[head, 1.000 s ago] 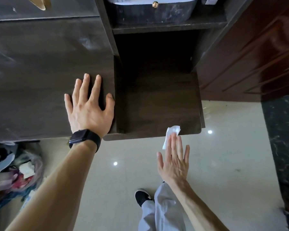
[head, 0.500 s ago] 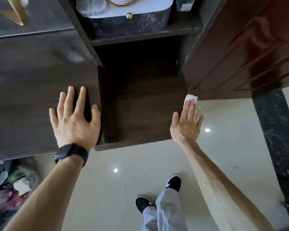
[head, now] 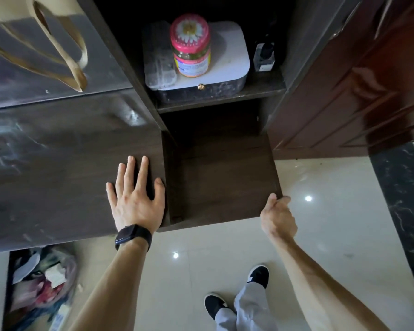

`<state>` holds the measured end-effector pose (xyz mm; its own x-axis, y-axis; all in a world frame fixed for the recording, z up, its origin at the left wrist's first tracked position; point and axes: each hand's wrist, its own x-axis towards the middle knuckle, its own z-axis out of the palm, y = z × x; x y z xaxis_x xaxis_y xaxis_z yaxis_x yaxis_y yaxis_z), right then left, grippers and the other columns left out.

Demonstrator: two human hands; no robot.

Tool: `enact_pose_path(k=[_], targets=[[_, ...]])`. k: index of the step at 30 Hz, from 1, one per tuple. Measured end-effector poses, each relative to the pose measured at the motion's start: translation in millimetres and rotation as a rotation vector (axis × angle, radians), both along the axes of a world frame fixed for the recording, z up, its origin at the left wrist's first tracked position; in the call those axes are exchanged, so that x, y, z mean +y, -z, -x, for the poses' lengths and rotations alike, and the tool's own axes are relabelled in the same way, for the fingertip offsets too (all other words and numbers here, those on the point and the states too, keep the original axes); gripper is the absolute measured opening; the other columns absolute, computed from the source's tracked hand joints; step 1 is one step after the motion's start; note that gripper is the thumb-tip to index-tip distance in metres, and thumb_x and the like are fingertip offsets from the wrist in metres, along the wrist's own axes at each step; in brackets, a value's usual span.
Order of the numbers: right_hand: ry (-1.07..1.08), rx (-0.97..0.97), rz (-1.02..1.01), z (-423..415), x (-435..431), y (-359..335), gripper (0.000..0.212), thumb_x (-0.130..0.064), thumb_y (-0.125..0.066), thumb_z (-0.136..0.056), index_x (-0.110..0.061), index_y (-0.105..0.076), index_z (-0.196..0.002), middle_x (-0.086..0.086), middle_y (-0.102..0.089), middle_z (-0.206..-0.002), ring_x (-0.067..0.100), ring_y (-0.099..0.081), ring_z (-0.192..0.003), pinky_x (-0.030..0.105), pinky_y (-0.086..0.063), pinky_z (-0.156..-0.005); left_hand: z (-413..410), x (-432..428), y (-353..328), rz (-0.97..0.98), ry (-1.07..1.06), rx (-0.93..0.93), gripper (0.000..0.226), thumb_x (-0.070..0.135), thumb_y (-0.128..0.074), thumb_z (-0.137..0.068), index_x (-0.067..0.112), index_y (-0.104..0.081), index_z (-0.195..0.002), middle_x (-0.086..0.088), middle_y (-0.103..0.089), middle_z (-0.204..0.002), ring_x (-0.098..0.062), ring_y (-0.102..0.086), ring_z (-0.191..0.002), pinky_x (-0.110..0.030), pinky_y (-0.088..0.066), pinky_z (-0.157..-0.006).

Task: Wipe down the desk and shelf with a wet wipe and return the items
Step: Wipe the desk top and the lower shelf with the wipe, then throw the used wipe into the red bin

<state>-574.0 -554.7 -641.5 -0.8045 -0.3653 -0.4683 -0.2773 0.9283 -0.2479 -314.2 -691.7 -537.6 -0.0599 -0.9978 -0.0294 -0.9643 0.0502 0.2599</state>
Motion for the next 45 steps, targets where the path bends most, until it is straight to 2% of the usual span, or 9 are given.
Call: enact_pose_path(k=[4,13,19,25,31,34,37,40,45], targets=[[0.086,-0.083,0.026,12.6,1.4,-8.5,0.048,-0.044,-0.018,-0.104,-0.002,-0.04,-0.114,0.03,-0.066,-0.106,0.048,-0.064,-0.098,0.048,-0.049,-0.081,-0.4,0.2,0.3,0.001,-0.006,-0.002,0.056,0.044,-0.044,-0.098,0.037,-0.03,-0.152,0.006,-0.021,-0.163,-0.015,-0.009,-0.151,-0.05,-0.009,-0.122],[-0.064,-0.353,0.08,-0.3,61.6,-82.1,0.063,-0.042,-0.016,-0.106,-0.003,-0.061,-0.125,0.02,-0.062,-0.132,0.036,-0.057,-0.122,0.035,-0.043,-0.097,1.1,1.4,-2.9,-0.029,0.023,-0.02,0.056,0.045,-0.04,-0.098,0.035,-0.029,-0.152,0.005,-0.02,-0.163,-0.018,-0.01,-0.151,-0.051,-0.007,-0.121],[-0.117,-0.273,0.289,-23.6,134.6,-208.1,0.053,-0.05,-0.029,-0.104,-0.014,-0.053,-0.073,0.002,-0.061,-0.074,0.025,-0.057,-0.077,0.037,-0.041,-0.074,10.3,35.3,-56.9,-0.225,0.233,-0.118,0.055,0.04,-0.03,-0.102,0.024,-0.025,-0.154,-0.002,-0.016,-0.164,-0.024,-0.013,-0.15,-0.052,-0.013,-0.119],[0.053,-0.19,0.491,-20.6,230.9,-296.6,0.039,-0.046,-0.038,-0.103,-0.015,-0.055,-0.086,-0.001,-0.059,-0.077,0.017,-0.06,-0.071,0.022,-0.043,-0.058,76.1,162.3,-150.3,-0.297,0.638,0.066,0.056,0.037,-0.045,-0.096,0.029,-0.033,-0.151,0.0,-0.018,-0.163,-0.023,-0.018,-0.149,-0.045,-0.014,-0.121],[0.376,-0.094,0.79,-12.6,368.4,-312.2,0.013,-0.027,-0.054,-0.1,-0.021,-0.058,-0.111,-0.01,-0.06,-0.104,0.011,-0.062,-0.091,0.013,-0.051,-0.061,156.7,290.6,-197.0,-0.251,1.058,0.046,0.058,0.039,-0.041,-0.096,0.031,-0.026,-0.152,0.0,-0.017,-0.162,-0.025,-0.022,-0.146,-0.042,-0.014,-0.121],[0.486,0.02,0.715,-3.5,449.6,-296.8,0.01,-0.016,-0.054,-0.099,-0.02,-0.06,-0.106,-0.004,-0.064,-0.101,0.02,-0.064,-0.093,0.017,-0.05,-0.074,201.8,357.4,-203.9,-0.255,1.24,0.018,0.059,0.043,-0.039,-0.098,0.033,-0.021,-0.154,0.002,-0.014,-0.164,-0.023,-0.018,-0.148,-0.043,-0.017,-0.121],[0.666,0.057,0.575,1.4,538.4,-286.3,0.014,-0.012,-0.046,-0.101,-0.017,-0.058,-0.106,0.006,-0.065,-0.098,0.02,-0.059,-0.079,0.019,-0.041,-0.058,249.6,435.7,-202.0,-0.233,1.423,-0.051,0.06,0.043,-0.039,-0.099,0.029,-0.02,-0.155,0.001,-0.012,-0.164,-0.019,-0.012,-0.15,-0.044,-0.018,-0.121],[0.777,0.01,0.5,8.3,633.4,-276.5,0.02,-0.008,-0.042,-0.1,-0.023,-0.051,-0.091,0.006,-0.06,-0.097,0.021,-0.056,-0.083,0.027,-0.035,-0.065,292.8,531.0,-198.2,-0.238,1.555,-0.089,0.063,0.043,-0.04,-0.099,0.026,-0.018,-0.155,0.0,-0.013,-0.164,-0.019,-0.013,-0.15,-0.044,-0.016,-0.121],[0.862,0.057,0.355,17.1,771.4,-276.1,0.038,-0.036,-0.039,-0.105,-0.02,-0.048,-0.072,0.006,-0.059,-0.082,0.024,-0.053,-0.079,0.032,-0.027,-0.066,347.3,688.6,-187.4,-0.248,1.781,-0.176,0.066,0.041,-0.043,-0.097,0.026,-0.017,-0.155,-0.001,-0.013,-0.164,-0.019,-0.012,-0.15,-0.045,-0.012,-0.121]])
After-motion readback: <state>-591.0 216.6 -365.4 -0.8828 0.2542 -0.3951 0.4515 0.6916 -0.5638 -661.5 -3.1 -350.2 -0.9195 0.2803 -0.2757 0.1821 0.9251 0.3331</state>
